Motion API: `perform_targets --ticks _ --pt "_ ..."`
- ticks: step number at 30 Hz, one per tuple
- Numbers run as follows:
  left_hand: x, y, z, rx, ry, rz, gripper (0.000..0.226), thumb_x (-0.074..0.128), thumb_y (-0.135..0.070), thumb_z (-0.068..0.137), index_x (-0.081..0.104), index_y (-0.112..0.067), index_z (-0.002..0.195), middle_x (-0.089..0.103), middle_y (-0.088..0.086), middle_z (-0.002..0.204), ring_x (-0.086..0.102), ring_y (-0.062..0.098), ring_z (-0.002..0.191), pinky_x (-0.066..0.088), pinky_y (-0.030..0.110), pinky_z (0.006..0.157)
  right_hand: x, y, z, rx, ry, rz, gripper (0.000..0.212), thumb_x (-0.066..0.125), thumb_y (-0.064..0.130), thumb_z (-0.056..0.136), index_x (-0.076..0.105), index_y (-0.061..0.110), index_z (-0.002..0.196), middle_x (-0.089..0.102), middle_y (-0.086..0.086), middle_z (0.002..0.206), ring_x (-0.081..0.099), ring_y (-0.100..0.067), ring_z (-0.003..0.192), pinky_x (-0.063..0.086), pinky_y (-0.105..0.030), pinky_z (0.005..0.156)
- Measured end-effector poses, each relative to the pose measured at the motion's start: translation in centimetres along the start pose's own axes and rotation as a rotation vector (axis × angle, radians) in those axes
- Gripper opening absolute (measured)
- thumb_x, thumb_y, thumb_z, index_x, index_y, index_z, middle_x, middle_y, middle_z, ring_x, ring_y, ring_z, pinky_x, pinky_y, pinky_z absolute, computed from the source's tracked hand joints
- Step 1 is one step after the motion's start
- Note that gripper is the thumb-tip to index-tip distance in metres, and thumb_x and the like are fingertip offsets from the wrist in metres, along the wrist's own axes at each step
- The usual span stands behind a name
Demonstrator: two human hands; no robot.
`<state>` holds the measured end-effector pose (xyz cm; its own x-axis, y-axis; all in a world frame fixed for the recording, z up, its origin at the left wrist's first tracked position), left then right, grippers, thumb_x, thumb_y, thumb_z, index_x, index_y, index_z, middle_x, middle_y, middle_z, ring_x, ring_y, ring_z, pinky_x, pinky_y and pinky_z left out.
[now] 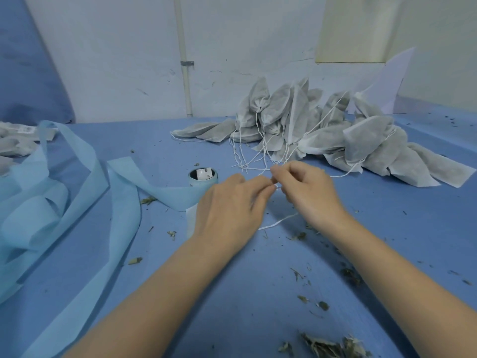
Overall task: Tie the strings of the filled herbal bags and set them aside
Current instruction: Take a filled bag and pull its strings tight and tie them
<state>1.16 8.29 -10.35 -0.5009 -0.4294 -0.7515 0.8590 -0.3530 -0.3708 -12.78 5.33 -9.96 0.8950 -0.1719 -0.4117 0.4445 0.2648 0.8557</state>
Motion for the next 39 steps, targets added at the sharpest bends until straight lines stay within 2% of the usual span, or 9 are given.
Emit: perform_targets --ticks 3,8,13,16,21,25,29,35,39 --pt "0.1 0.2 -0.2 -0.013 -0.095 0.024 0.030 0.036 -0.043 0.097 0.061 -0.027 0.102 0.048 -0.003 0.087 0.054 0.025 0.083 0.036 0.033 0.065 0.0 0.3 -0.1 0.042 0.057 0.032 0.032 0.058 0.033 0.090 0.063 0.019 0.061 0.051 0.016 0.046 0.039 -0.002 0.044 0.032 -0.019 0.053" --pt "0.0 0.4 0.1 0.071 -0.151 -0.103 0.020 0.044 -0.015 0.098 0.061 -0.006 0.099 0.060 0.005 0.107 0.055 0.027 0.092 0.038 0.034 0.080 0.5 1.0 -0.4 0.359 0.181 0.498 0.034 0.052 0.025 0.094 0.053 0.013 0.062 0.026 0.010 0.043 0.021 -0.009 0.038 0.017 -0.017 0.037" --pt "0.5 0.4 0.1 -0.089 -0.077 -0.351 0.017 0.040 -0.010 0.098 0.057 -0.014 0.097 0.061 -0.010 0.092 0.051 0.009 0.081 0.035 0.021 0.070 1.4 1.5 -0.8 0.604 0.323 1.119 0.010 0.042 0.008 0.076 0.052 0.008 0.073 0.024 0.009 0.043 0.008 -0.007 0.041 0.008 -0.017 0.036" --pt "0.6 0.1 0.2 -0.207 -0.090 -0.530 0.015 0.044 -0.016 0.097 0.052 -0.025 0.087 0.060 -0.015 0.074 0.055 0.000 0.072 0.040 0.015 0.069 1.7 1.6 -1.2 0.585 0.316 1.272 0.021 0.042 0.005 0.066 0.056 0.005 0.082 0.026 0.007 0.043 0.007 -0.009 0.048 0.010 -0.017 0.036" --pt "0.2 0.3 0.2 -0.345 -0.200 -0.696 0.013 0.053 -0.025 0.093 0.051 -0.031 0.081 0.062 -0.018 0.064 0.059 0.007 0.071 0.043 0.020 0.069 2.4 1.7 -1.9 0.461 0.369 1.223 0.041 0.042 0.006 0.070 0.067 0.008 0.102 0.031 0.005 0.048 0.015 -0.008 0.043 0.010 -0.019 0.041" --pt "0.1 0.7 0.2 -0.376 -0.242 -0.758 0.012 0.060 -0.024 0.089 0.056 -0.027 0.078 0.066 -0.015 0.071 0.061 0.004 0.073 0.042 0.011 0.066 3.1 1.7 -2.1 0.411 0.413 1.157 0.048 0.043 0.004 0.071 0.065 0.019 0.111 0.037 0.005 0.051 0.024 -0.007 0.042 0.011 -0.020 0.044" --pt "0.1 0.8 0.0 -0.336 -0.240 -0.730 0.015 0.062 -0.026 0.088 0.059 -0.026 0.074 0.064 -0.015 0.062 0.059 -0.001 0.072 0.039 0.008 0.064 3.4 1.7 -2.1 0.366 0.410 0.986 0.049 0.037 -0.002 0.089 0.059 0.028 0.121 0.043 0.005 0.056 0.023 -0.005 0.043 0.013 -0.019 0.042" --pt "0.1 0.9 0.0 -0.323 -0.172 -0.642 0.015 0.059 -0.030 0.091 0.061 -0.027 0.076 0.065 -0.016 0.067 0.059 0.000 0.073 0.039 0.007 0.064 2.6 1.7 -1.9 0.260 0.352 0.554 0.048 0.044 0.001 0.088 0.066 0.034 0.114 0.044 0.005 0.057 0.026 -0.008 0.049 0.020 -0.017 0.043" --pt "0.1 0.9 0.1 -0.330 -0.163 -0.541 0.016 0.059 -0.031 0.090 0.066 -0.020 0.081 0.067 -0.012 0.076 0.059 0.006 0.078 0.041 0.015 0.069 2.5 1.7 -1.8 0.226 0.292 0.427 0.050 0.046 -0.001 0.083 0.071 0.033 0.109 0.049 0.005 0.057 0.033 -0.006 0.045 0.028 -0.012 0.040"
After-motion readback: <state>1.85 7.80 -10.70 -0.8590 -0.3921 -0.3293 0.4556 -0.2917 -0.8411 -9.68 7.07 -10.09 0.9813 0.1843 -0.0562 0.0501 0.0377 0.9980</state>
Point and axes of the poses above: each hand's wrist, its own z-axis towards the middle knuckle, its own x-axis out of the palm, y = z × x, the point moved 1 cm from there along z, towards the middle knuckle
